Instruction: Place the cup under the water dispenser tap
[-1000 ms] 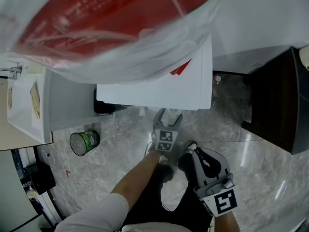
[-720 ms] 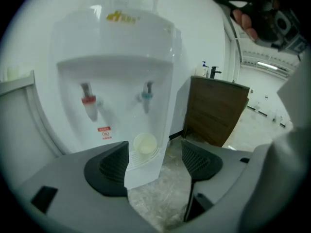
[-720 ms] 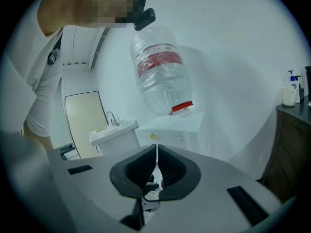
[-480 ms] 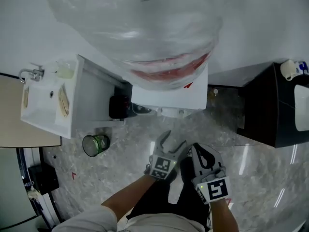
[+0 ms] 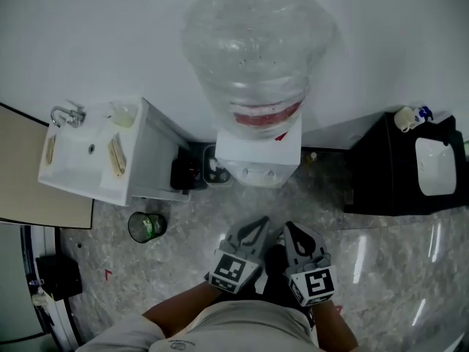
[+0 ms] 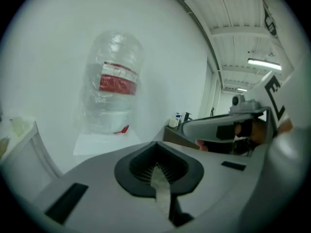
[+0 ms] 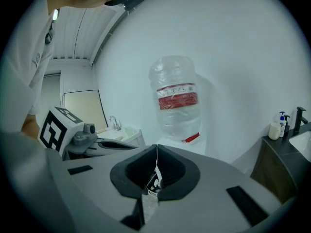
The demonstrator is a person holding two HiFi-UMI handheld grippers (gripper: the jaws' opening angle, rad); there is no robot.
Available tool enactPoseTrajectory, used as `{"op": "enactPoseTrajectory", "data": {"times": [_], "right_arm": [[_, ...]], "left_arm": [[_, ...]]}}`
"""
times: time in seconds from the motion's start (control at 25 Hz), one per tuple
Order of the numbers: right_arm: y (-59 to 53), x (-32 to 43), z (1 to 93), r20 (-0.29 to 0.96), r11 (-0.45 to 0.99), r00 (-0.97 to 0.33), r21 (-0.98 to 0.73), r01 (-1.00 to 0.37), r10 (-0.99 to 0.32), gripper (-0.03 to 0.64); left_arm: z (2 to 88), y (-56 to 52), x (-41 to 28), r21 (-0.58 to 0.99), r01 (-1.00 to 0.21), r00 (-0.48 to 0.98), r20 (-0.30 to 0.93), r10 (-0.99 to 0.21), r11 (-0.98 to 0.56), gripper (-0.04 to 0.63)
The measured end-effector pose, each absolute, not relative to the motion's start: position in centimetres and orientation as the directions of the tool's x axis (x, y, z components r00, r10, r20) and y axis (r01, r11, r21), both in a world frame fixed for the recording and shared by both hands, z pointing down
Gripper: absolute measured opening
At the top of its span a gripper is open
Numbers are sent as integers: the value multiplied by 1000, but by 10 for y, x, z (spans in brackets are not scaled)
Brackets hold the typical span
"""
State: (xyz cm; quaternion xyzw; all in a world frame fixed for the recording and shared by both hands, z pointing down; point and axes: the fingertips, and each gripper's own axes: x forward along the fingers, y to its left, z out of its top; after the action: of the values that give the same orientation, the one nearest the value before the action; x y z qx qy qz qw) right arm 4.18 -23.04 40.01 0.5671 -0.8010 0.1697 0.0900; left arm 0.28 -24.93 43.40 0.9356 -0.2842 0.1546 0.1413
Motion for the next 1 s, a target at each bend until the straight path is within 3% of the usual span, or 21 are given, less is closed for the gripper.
{"op": "enactPoseTrajectory", "data": {"times": [0.32,1.0], "right_arm": [[-205,33,358,305,285,-322,-162,-945,-896,17],[-193,6,341,293,290,-312,-115,-950,-904,17]], "left_arm": [[362,-208,-9,181,-562,808,330,-489,-807,5],[337,-204,-42,162,-594,794,272,-543,-788,5]]}}
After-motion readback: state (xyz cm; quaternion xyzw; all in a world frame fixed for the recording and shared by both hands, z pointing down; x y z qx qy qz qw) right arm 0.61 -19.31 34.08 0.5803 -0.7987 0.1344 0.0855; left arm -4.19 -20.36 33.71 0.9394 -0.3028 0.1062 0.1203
